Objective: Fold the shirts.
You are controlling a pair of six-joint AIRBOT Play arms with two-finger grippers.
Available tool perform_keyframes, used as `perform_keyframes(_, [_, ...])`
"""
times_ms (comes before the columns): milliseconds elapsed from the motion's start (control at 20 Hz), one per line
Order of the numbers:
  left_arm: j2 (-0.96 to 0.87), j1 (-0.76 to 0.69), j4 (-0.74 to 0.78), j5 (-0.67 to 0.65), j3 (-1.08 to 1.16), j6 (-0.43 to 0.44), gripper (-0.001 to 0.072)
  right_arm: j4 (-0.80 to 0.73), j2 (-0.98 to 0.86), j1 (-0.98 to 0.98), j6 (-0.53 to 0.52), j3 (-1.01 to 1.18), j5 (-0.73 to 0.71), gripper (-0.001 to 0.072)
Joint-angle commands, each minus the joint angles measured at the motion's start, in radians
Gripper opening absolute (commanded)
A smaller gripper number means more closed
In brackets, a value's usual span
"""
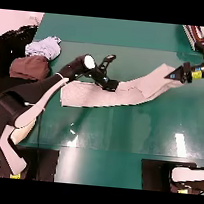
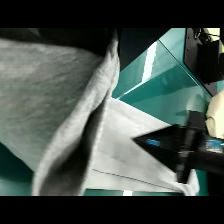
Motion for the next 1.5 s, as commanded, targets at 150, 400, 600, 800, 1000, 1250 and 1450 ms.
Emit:
perform_keyframes(150, [-0.092,-0.022,-0.005,0.007,0.056,-0.05,0.0022,0.004,0.032,0.199,0.086,0.209,-0.037,0.0011])
perform_keyframes(400, [-0.092,-0.022,-0.005,0.026,0.056,-0.048,0.0022,0.004,0.032,0.327,0.085,0.263,-0.074,0.0011])
perform_keyframes(600, [-0.084,0.006,0.013,-0.07,0.102,-0.048,0.0022,0.004,0.032,0.393,0.058,0.266,-0.106,0.0011])
perform_keyframes(800, [-0.018,0.08,0.111,-0.207,0.17,-0.041,0.0021,0.004,0.032,0.444,0.044,0.266,-0.133,0.0011])
perform_keyframes(1000, [0.132,0.234,0.256,-0.273,0.172,-0.04,0.0022,0.006,0.015,0.539,0.02,0.266,-0.203,0.0012])
perform_keyframes(1250, [0.322,0.466,0.3,-0.338,0.172,-0.036,0.0022,0.048,-0.151,0.813,-0.105,0.266,-0.419,0.0014])
perform_keyframes(1450, [0.42,0.579,0.3,-0.343,0.171,-0.037,0.0022,0.056,-0.326,0.997,-0.18,0.368,-0.632,0.05])
